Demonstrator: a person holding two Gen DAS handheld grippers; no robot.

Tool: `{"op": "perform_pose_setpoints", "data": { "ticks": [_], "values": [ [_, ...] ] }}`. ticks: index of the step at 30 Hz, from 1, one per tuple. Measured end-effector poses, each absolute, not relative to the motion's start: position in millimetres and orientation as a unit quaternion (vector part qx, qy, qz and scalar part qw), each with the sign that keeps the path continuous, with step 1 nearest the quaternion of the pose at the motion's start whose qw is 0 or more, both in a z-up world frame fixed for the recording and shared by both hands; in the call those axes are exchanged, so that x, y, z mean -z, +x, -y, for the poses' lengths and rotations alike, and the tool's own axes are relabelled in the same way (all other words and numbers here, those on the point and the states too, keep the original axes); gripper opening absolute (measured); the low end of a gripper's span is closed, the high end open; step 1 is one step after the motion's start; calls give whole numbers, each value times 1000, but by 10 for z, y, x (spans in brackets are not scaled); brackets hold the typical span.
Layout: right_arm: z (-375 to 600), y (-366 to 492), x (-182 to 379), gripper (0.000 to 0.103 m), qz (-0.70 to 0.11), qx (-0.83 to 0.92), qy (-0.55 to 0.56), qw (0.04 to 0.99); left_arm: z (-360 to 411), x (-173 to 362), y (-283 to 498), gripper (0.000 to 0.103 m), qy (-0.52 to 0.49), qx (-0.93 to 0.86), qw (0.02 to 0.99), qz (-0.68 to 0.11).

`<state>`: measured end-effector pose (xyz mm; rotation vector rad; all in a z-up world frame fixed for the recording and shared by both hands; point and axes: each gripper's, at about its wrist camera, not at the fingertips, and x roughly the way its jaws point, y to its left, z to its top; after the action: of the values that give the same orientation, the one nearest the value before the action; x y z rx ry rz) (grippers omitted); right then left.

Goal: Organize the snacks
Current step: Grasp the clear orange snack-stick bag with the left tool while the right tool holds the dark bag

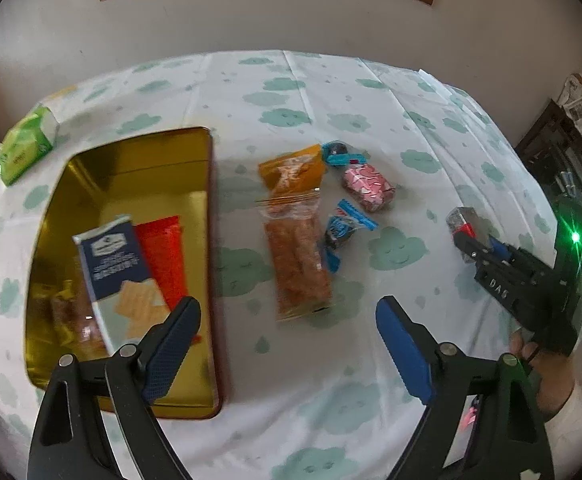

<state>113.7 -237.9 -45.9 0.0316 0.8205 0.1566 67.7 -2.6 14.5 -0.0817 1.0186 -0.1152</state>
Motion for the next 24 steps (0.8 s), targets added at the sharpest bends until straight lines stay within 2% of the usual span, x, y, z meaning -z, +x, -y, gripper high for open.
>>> {"op": "perform_pose_setpoints", "data": {
  "ticks": [6, 8, 11, 24],
  "values": [
    [2333, 1129, 461, 37, -399, -74, 11, 914, 48, -38, 953, 65, -87, 67, 848, -519],
    [2362, 1116, 469, 37, -398, -78, 18, 914, 41, 8, 1034, 64, -97, 71, 841, -528],
    [2369, 1111, 472, 37, -398, -79, 19, 914, 5, 118, 1173, 55, -115, 64, 827, -547],
    [2378, 1111, 474, 37, -398, -76, 19, 914, 78, 256, 1372, 49, -105, 53, 823, -555]
  ]
}}
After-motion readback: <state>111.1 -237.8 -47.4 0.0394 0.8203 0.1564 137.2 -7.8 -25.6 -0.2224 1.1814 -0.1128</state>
